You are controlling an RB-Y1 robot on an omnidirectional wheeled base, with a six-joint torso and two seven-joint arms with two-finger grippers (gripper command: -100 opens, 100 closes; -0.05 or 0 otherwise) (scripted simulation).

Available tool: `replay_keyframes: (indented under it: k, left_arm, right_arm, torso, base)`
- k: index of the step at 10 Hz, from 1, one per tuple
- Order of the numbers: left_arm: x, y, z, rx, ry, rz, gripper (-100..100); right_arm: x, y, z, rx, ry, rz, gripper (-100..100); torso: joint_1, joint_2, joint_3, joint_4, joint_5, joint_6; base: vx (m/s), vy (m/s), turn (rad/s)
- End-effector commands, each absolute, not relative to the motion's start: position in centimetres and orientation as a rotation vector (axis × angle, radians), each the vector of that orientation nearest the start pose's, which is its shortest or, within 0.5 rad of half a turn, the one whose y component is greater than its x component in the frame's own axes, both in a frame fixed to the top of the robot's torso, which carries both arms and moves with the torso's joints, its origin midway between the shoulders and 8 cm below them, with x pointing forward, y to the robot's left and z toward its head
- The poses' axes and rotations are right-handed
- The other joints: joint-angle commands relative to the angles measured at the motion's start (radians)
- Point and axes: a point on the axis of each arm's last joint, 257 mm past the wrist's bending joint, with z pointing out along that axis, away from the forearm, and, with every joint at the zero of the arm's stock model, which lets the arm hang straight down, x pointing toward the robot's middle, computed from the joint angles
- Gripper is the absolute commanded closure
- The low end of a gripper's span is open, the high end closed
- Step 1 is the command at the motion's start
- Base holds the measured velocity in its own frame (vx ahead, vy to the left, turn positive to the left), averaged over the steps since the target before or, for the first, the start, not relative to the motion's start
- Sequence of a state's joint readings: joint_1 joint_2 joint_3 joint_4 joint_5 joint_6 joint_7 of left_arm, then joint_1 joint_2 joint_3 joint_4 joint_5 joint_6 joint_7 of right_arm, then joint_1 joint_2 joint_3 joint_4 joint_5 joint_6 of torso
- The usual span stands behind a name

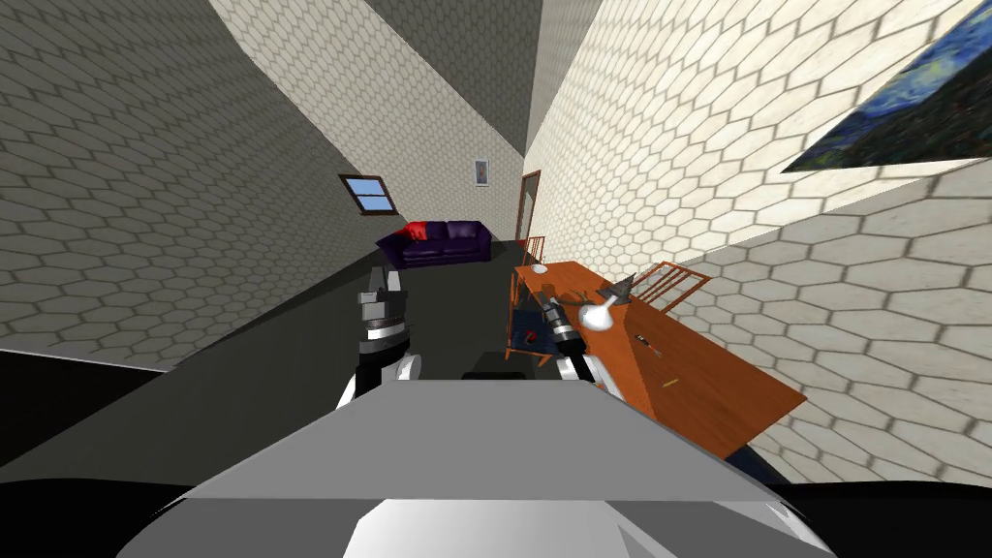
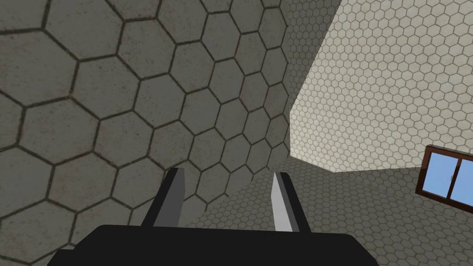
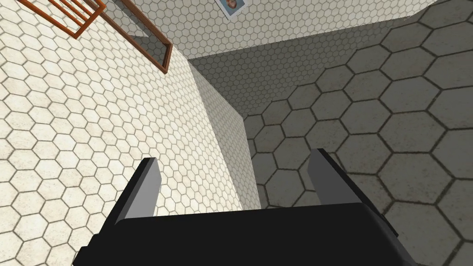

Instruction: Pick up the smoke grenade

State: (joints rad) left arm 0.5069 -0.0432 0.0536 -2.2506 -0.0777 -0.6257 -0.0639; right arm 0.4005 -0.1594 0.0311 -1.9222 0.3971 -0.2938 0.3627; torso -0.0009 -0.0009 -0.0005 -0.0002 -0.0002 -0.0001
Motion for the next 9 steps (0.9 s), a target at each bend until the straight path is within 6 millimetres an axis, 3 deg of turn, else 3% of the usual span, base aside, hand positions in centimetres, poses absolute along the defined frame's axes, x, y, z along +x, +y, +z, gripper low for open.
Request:
replay_keyframes:
  k: [1,9]
  left_arm:
    - [32.5,28.7,3.2,-0.536,0.579,-1.158,0]
    - [32.5,28.7,3.2,-0.536,0.579,-1.158,0]
  right_arm:
    - [43.3,-24.7,-19.1,0.346,1.392,0.58,-100]
    - [43.4,-23.3,-30.5,0.183,1.676,0.365,-100]
  torso:
    - [0.0,0.0,0.0,0.0,0.0,0.0]
    - [0.001,0.0,0.0,0.0,0.0,0.0]
  base:
    - [0.006,-0.018,0.123]
    - [0.01,-0.012,0.124]
